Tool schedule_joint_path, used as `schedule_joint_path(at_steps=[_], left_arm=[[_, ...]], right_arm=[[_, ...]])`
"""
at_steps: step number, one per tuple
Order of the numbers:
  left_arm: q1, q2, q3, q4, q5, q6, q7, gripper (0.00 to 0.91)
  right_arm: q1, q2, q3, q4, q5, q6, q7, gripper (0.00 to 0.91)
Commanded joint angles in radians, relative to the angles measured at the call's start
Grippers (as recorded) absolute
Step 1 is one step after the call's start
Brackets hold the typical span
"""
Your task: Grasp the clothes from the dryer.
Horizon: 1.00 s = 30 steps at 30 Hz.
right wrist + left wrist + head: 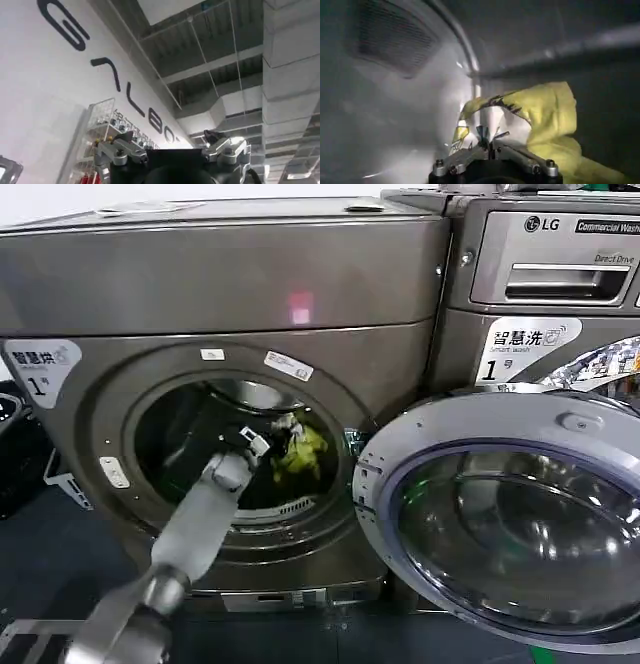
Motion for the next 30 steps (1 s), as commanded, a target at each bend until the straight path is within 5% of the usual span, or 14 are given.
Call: schedule_joint_path(at_steps=[1,9,30], left_arm=[[0.222,-0.044,-0.207,-0.282,-0.102,-0.092,-0.296,0.000],[0.342,-0.109,-0.231,-0.416,-0.067,-0.223,-0.393,0.000],[0.361,-0.121,-0.204,-0.426,-0.023,-0.206,-0.392,0.000]], right_arm=[[-0.002,-0.001,0.001,0.001,-0.049,0.013,-0.006,0.907],[0.000,-0.005,0.007,-0.002,-0.038,0.029,-0.004,0.907],[-0.005,-0.018,0.024,-0.011,-0.028,0.030,-0.012,0.907]])
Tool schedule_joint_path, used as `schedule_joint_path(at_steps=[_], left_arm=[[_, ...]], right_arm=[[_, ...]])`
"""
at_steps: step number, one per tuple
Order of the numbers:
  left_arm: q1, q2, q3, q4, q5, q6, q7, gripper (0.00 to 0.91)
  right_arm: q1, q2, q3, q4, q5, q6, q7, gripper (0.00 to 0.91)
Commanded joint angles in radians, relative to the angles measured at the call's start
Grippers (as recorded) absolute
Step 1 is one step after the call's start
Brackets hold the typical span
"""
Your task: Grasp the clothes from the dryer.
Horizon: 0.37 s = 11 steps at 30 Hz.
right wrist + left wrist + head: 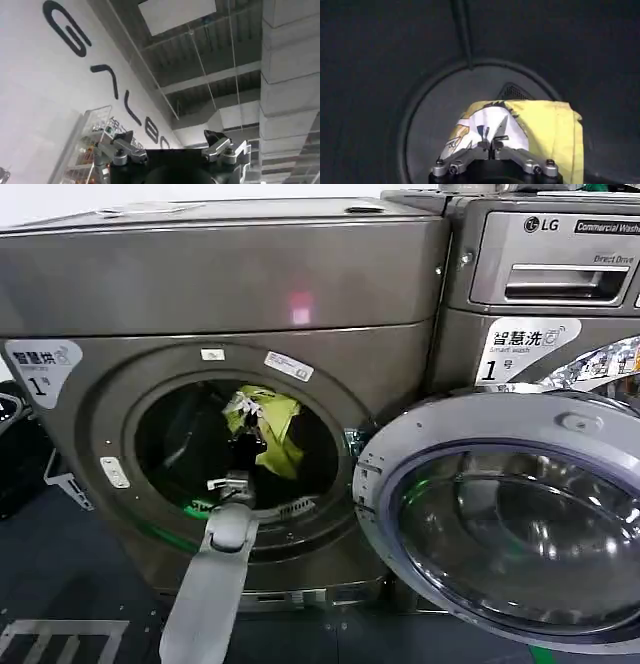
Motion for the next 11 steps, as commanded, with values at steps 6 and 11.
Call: schedule_joint_path(at_steps=[6,11], left_arm=[[0.012,-0.008,0.001,-0.006,0.013,0.002,-0.009,0.000],[0.014,-0.006,-0.005,-0.004,0.026,0.013,-0.014,0.000]], right_arm=[[-0.007,-0.003,0.006,0.005,0.003,-0.010,-0.003,0.907],[-0.009,-0.003,0.007,0.008,0.005,-0.012,-0.004,0.907]])
